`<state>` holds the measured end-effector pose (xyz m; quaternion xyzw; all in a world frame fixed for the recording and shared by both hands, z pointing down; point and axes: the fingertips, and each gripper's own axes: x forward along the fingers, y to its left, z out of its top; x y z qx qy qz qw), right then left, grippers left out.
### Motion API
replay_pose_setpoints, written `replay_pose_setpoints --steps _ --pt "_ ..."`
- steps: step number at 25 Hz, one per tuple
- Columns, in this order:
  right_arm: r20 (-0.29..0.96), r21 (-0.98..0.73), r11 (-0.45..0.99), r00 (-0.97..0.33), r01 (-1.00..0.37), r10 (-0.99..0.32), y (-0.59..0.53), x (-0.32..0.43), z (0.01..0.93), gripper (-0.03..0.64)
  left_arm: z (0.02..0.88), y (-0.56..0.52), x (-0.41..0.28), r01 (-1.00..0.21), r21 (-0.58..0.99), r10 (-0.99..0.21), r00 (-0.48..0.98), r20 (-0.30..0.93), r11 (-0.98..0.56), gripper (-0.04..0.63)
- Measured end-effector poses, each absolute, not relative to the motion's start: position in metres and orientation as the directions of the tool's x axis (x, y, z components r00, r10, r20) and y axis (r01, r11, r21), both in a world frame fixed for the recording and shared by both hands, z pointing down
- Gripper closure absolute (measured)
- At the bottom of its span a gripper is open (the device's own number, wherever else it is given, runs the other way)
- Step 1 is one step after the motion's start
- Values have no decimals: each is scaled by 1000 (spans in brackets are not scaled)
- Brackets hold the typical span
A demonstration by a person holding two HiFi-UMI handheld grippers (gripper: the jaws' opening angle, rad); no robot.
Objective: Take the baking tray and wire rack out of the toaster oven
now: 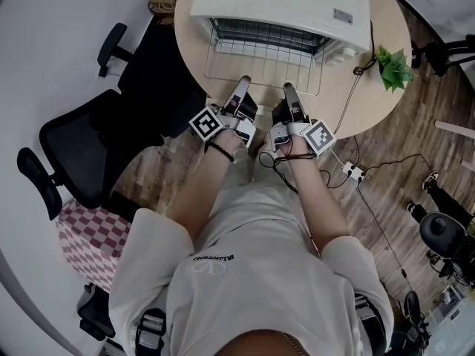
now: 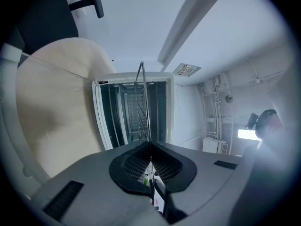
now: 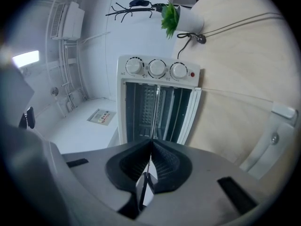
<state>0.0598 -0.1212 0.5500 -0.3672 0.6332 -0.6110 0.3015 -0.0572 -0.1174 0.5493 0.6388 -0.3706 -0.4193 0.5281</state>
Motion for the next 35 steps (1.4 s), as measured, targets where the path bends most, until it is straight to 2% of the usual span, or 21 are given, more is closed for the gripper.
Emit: replay_pose_setpoints --steps 11,18,35 --pt "74 -993 -12 -553 -114 -830 -81 54 546 609 550 -81 -61 -1 986 -903 402 -150 -164 591" --pt "67 -994 -6 -564 -109 -823 -47 47 535 607 537 -49 -67 -22 983 -884 441 -153 -181 591" --pt "-36 -987 123 -603 -104 -797 -3 38 448 606 443 -7 -77 -87 960 -869 454 -198 -264 591"
